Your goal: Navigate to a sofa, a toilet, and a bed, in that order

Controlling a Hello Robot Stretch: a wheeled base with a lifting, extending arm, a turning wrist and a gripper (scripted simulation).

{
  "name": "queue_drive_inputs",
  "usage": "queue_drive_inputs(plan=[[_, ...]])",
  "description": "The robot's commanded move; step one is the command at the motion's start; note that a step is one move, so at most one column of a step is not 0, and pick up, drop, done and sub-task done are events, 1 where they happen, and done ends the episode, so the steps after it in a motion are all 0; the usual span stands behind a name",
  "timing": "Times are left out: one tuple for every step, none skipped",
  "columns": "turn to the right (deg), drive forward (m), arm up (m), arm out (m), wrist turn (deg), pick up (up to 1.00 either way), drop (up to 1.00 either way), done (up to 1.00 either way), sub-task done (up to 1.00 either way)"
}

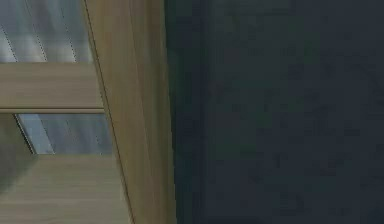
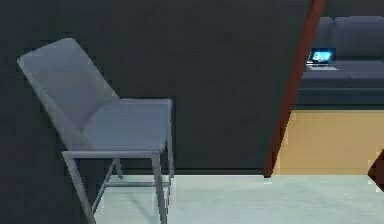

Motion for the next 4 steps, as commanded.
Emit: queue_drive_inputs(plan=[[45.0,0.0,0.0,0.0,0.0,0.0,0.0,0.0,0.0],[45.0,0.0,0.0,0.0,0.0,0.0,0.0,0.0,0.0],[45.0,0.0,0.0,0.0,0.0,0.0,0.0,0.0,0.0],[3.0,0.0,0.0,0.0,0.0,0.0,0.0,0.0,0.0]])
